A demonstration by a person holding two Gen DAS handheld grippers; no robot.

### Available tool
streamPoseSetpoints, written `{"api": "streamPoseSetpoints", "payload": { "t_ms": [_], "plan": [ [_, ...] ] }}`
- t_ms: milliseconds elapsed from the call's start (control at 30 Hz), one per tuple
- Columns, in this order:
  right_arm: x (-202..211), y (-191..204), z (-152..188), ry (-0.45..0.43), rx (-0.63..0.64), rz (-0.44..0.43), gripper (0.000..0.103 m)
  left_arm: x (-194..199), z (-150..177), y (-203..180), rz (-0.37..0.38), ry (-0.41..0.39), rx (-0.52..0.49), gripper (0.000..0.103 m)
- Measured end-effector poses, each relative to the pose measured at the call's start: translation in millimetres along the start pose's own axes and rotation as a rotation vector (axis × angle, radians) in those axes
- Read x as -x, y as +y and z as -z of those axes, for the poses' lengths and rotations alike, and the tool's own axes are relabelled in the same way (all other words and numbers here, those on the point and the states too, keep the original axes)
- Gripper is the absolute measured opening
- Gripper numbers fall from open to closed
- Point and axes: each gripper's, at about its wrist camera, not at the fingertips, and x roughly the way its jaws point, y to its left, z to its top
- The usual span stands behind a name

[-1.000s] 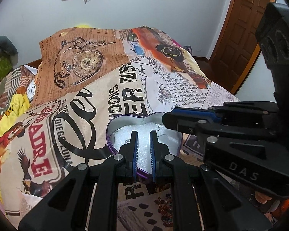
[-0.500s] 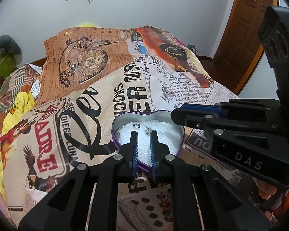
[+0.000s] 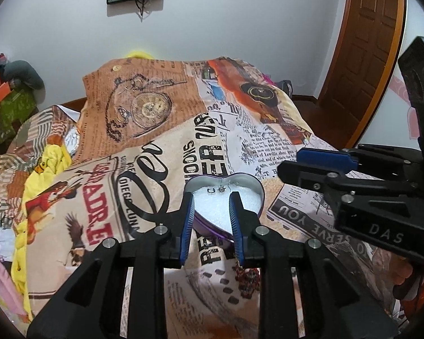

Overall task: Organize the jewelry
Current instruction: 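Move both tools back from the tin to the jewelry pile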

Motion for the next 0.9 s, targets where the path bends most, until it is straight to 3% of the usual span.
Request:
{"api": "streamPoseSetpoints", "payload": {
  "t_ms": [267, 500, 900],
  "plan": [
    [20.7, 4.6, 9.5, -0.020, 0.004, 0.018, 0.028, 25.1, 6.0, -4.5, -0.015, -0.023, -0.004, 0.033],
    [29.0, 3.6, 25.2, -0.013, -0.010, 0.029, 0.040, 33.3, 20.3, -7.8, -0.020, -0.004, -0.005, 0.033],
    [3.5, 9.7, 66.2, 0.133, 0.001, 0.016, 0.040, 18.6, 57.6, -2.1, -0.013, 0.101, 0.029, 0.034]
  ]
}}
